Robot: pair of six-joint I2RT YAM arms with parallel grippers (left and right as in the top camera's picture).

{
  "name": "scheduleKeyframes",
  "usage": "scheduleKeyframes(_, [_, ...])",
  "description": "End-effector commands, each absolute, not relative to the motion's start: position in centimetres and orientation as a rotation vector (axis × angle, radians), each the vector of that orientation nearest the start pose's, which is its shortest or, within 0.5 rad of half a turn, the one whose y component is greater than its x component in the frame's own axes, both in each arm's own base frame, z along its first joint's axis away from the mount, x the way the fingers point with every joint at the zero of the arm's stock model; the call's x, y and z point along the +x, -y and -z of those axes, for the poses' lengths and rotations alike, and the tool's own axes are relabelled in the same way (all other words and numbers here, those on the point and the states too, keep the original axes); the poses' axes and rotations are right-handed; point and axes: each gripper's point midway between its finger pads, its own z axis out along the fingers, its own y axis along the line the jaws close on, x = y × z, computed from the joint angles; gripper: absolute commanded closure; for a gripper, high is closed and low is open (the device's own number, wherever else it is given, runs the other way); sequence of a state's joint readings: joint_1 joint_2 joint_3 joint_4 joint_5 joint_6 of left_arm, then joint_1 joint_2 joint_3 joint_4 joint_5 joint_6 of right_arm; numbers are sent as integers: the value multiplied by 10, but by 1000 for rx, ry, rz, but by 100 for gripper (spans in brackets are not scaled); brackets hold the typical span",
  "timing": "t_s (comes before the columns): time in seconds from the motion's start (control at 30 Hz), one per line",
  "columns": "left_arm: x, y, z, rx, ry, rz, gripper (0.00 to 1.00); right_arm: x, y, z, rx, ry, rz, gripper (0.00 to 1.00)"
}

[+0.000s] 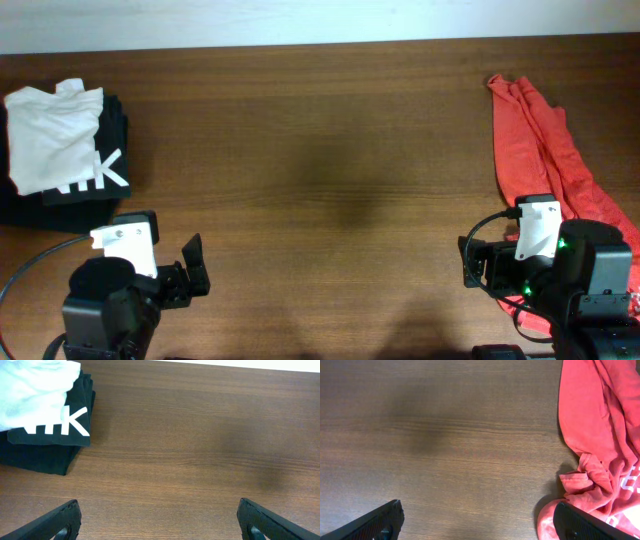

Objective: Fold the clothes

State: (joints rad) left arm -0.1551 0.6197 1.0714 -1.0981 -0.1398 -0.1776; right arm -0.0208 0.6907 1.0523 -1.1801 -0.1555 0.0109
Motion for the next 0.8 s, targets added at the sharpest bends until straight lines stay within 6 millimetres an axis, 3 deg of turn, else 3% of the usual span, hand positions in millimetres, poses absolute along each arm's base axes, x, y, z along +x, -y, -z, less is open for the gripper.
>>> scheduleKeyframes(0.0, [195, 4, -279, -117, -2209, 19, 1, 186, -21, -251, -39, -2348, -162, 1])
scheduleKeyframes(0.17, [195, 4, -279, -117, -2209, 19, 1, 162, -17, -271, -53, -2165, -111, 1])
scheduleKeyframes(0.27, [195, 4, -279, -117, -2209, 19, 1, 163, -17, -262, -103, -2041, -76, 2])
scheduleKeyframes(0.4, [195, 4, -279, -117, -2210, 19, 1, 190, -24, -237, -141, -1813, -101, 1])
scheduleKeyframes(0.5, [195, 4, -279, -117, -2209, 19, 1, 210, -29, -230, -168, -1651, -107, 2])
scheduleKeyframes(0.57, [195, 4, -279, -117, -2209, 19, 1, 225, -29, -223, -169, -1579, -95, 2])
scheduleKeyframes(0.77, [195, 4, -279, -117, -2209, 19, 1, 245, -23, -194, -128, -1489, -50, 1])
